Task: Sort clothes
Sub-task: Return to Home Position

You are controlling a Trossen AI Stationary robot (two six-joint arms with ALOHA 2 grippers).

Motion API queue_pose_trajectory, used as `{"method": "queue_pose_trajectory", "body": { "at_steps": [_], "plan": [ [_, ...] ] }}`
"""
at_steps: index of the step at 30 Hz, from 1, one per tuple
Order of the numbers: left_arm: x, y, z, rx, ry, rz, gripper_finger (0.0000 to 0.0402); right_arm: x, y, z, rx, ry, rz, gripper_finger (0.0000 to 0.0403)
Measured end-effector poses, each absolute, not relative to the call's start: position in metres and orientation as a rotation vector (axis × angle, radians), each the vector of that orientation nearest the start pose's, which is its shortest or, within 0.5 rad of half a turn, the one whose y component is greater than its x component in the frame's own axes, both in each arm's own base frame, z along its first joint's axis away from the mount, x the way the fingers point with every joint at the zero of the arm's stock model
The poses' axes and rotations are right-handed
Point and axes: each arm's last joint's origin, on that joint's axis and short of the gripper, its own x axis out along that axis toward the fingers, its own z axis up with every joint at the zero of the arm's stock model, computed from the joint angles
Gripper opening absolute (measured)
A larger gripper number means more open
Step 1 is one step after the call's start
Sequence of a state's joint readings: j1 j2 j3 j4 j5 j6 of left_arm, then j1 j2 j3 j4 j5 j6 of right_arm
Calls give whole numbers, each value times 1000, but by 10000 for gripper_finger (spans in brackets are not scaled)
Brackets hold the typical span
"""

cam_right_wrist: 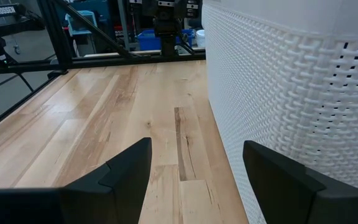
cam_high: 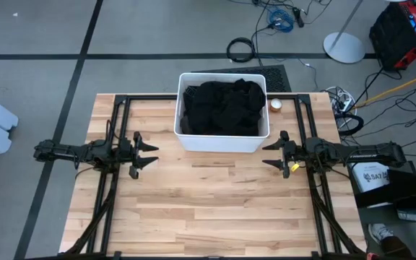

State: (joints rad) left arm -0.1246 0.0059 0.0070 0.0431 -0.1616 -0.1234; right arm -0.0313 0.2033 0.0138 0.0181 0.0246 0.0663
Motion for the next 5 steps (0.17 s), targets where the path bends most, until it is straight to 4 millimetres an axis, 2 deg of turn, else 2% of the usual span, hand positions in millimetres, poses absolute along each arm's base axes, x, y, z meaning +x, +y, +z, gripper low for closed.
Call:
{"method": "queue_pose_trajectory", "body": {
  "at_steps": [5],
  "plan": [
    [97,-7,170,-130,-46,34,194,109,-4,153,67,170,-61,242]
  ]
}}
